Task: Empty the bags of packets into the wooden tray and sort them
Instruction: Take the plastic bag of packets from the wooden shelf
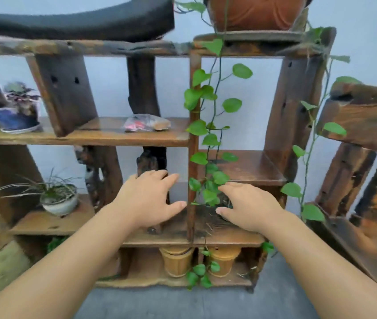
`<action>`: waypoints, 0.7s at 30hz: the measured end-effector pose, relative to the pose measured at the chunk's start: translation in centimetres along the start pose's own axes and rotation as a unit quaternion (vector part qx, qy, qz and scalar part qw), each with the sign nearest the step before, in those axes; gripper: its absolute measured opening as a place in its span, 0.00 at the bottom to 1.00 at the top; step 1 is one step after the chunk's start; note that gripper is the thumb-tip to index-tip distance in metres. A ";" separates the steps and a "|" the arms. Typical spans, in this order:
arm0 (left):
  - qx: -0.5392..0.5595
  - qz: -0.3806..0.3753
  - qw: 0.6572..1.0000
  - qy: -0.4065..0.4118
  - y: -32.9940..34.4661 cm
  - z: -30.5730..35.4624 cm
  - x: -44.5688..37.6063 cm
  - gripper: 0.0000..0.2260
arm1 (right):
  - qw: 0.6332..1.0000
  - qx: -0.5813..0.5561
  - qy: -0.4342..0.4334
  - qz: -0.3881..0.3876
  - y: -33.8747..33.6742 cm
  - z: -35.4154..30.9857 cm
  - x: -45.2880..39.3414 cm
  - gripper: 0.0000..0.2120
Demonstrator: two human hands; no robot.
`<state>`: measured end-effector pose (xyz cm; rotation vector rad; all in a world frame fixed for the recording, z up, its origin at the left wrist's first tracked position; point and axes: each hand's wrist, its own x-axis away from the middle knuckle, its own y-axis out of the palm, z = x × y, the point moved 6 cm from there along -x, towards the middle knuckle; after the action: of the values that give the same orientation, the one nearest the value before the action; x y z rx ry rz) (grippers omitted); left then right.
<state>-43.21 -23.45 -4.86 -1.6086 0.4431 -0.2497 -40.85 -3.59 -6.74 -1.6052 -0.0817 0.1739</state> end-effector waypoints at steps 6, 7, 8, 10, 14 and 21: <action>0.009 0.037 0.997 -0.065 -0.7 -9.3 1.5 0.35 | 0.998 0.003 -0.058 0.018 -0.3 -7.9 -6.1 0.28; 0.009 0.038 0.997 -0.069 -0.7 -10.8 1.3 0.35 | 0.998 0.005 -0.060 0.020 -0.4 -9.0 -7.1 0.28; 0.010 0.035 0.997 -0.070 -0.5 -12.2 1.0 0.35 | 0.998 0.005 -0.060 0.021 -0.4 -10.0 -8.2 0.28; 0.011 0.032 0.997 -0.066 -0.3 -14.9 0.1 0.35 | 0.998 -0.001 -0.057 0.019 -0.4 -11.8 -10.2 0.29; 0.018 0.040 0.998 -0.047 -0.2 -19.8 -2.3 0.35 | 0.999 0.002 -0.040 0.021 -0.4 -14.8 -14.7 0.29; 0.026 0.067 0.997 0.026 -2.2 -24.7 -9.9 0.32 | 1.000 0.023 -0.002 0.004 0.4 -16.4 -22.7 0.28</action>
<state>-62.21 -41.48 0.60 -1.5169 0.5777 -0.1988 -60.60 -23.41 -5.20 -1.5597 -0.0745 0.1842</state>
